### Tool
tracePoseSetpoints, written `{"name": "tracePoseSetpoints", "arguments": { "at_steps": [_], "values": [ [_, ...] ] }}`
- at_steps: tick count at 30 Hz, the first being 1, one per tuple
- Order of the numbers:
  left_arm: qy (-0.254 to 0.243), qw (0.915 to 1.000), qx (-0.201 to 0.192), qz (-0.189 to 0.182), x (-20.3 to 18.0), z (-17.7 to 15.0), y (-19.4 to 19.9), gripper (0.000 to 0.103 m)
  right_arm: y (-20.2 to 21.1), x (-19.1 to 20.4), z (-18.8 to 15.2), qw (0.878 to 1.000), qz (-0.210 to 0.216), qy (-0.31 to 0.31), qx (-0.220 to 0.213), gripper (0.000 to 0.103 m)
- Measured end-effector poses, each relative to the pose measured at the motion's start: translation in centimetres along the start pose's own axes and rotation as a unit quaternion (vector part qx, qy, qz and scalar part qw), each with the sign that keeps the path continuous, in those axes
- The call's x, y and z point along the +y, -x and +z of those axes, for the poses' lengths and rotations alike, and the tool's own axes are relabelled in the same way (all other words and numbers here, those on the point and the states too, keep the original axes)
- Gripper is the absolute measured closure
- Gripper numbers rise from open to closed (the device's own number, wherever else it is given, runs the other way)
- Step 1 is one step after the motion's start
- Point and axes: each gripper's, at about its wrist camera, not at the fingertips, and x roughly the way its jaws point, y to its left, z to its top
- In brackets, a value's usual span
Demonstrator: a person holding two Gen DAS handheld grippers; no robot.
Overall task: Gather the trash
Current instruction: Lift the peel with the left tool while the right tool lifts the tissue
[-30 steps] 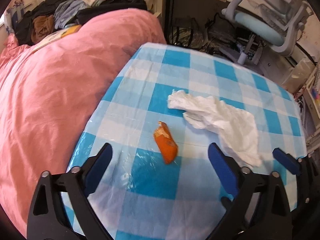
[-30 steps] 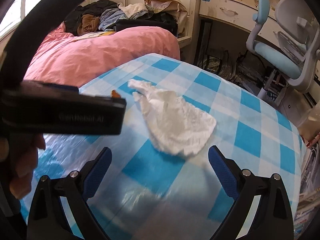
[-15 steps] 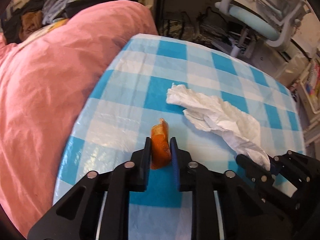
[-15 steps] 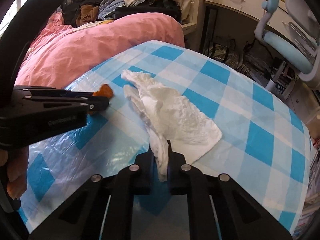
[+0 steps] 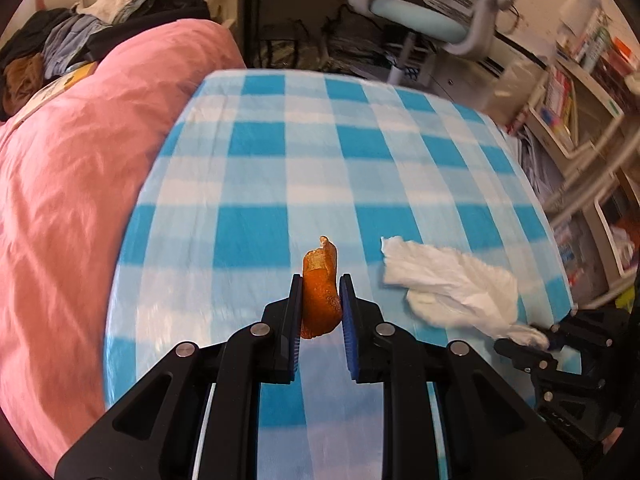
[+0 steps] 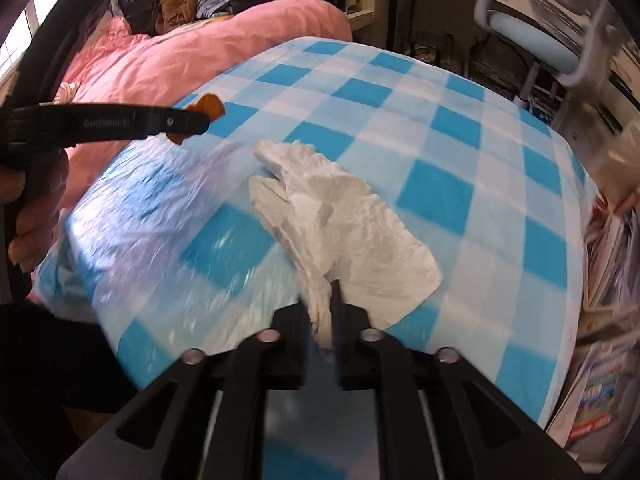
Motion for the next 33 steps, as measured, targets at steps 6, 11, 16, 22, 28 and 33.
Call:
{"name": "tracePoseSetpoints", "arguments": {
  "at_steps": [6, 11, 16, 22, 28, 33],
  "values": [
    [0.003, 0.9997, 0.023, 0.007, 0.0, -2.3, 0.7, 0.071, 0.7, 1.1, -0.8, 0.999, 0.001, -0.005, -0.033, 0.032],
    [0.016, 0.9995, 0.013, 0.025, 0.8, -2.4, 1.3, 0.05, 0.2, 0.5, -0.7, 0.998, 0.003, -0.044, -0.042, 0.03],
    [0.01, 0.9991, 0.024, 0.033, 1.0, -2.4, 1.0, 0.039, -0.1, -0.8, -0.5, 0.995, -0.002, -0.084, -0.053, 0.026],
    [-0.027, 0.9974, 0.044, 0.05, -0.5, -2.2, -0.5, 0.038, -1.3, -1.1, -0.1, 0.995, 0.001, -0.091, -0.046, 0.026],
    [-0.055, 0.9939, 0.066, 0.07, -1.5, -2.1, -2.3, 0.038, -2.1, -0.7, 0.0, 0.996, 0.007, -0.081, -0.042, 0.026],
    [-0.074, 0.9933, 0.067, 0.058, -2.2, -2.2, -2.8, 0.073, -2.2, -0.4, -0.1, 0.997, -0.005, -0.069, -0.046, 0.039]
  ]
}}
